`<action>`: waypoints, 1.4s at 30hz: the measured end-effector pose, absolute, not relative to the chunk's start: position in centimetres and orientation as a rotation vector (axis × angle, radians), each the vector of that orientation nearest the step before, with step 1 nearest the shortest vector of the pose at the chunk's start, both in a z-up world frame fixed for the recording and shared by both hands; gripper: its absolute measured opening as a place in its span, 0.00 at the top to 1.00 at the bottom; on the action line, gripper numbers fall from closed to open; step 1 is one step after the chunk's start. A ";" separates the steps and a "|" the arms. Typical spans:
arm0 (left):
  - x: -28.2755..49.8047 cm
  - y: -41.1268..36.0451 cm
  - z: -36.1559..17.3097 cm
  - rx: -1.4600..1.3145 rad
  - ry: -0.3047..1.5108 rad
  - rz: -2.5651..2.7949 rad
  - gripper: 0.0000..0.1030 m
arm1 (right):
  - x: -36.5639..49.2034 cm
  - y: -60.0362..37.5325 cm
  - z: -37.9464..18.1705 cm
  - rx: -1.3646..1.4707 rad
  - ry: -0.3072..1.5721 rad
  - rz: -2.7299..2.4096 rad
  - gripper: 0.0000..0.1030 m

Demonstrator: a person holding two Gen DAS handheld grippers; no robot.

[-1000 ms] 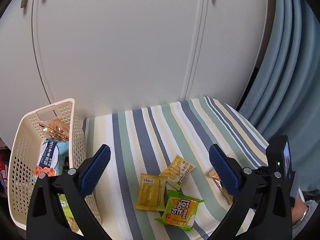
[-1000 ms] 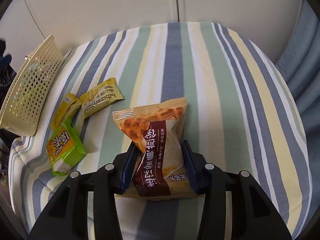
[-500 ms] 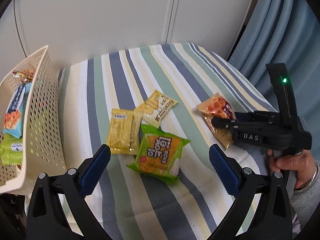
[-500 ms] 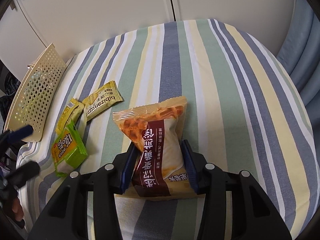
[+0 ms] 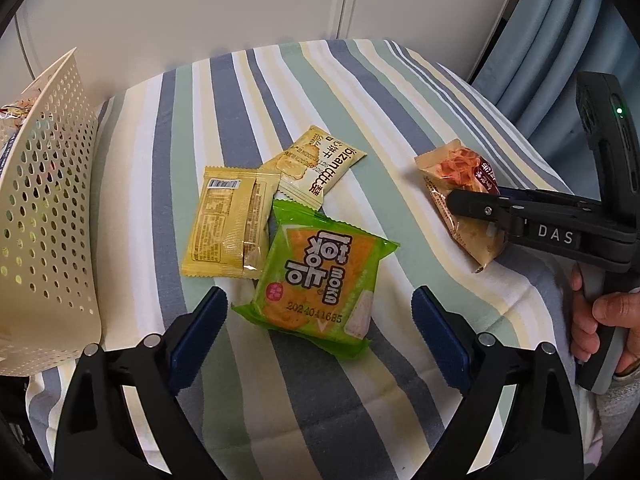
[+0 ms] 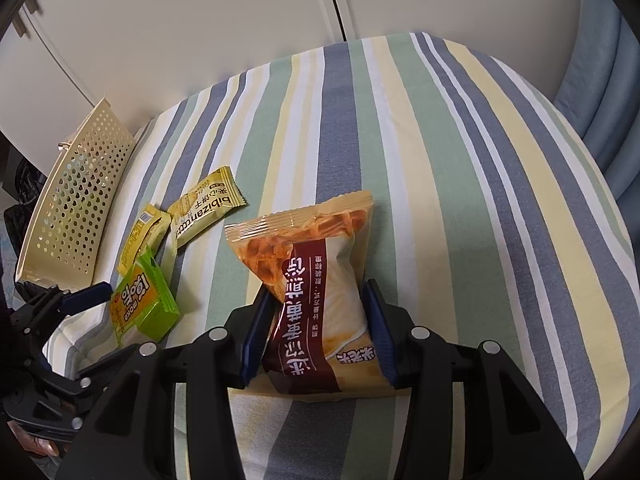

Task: Organize snacks
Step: 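Lift the pastry bag with the right tool while the left tool grasps the green wafer pack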

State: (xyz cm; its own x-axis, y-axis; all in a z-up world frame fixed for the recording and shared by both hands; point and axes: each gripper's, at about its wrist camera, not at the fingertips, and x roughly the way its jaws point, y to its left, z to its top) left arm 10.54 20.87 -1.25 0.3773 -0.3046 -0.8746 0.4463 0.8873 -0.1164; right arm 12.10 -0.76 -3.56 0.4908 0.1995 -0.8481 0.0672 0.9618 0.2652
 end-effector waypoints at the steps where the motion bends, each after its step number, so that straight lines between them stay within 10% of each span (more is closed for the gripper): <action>1: 10.7 20.7 -1.4 0.150 1.086 -0.477 0.12 | 12.1 -0.8 -3.6 0.282 1.059 0.083 0.55; 5: 10.8 20.3 -1.5 0.178 1.073 -0.452 0.29 | 12.0 -0.8 -3.6 0.282 1.060 0.085 0.55; 24: 9.5 21.5 1.6 0.094 0.992 -0.483 0.48 | 12.0 -1.0 -3.6 0.293 1.059 0.088 0.55; 42: 10.9 19.7 -1.2 0.143 1.097 -0.471 0.32 | 12.0 -1.2 -3.6 0.305 1.059 0.096 0.55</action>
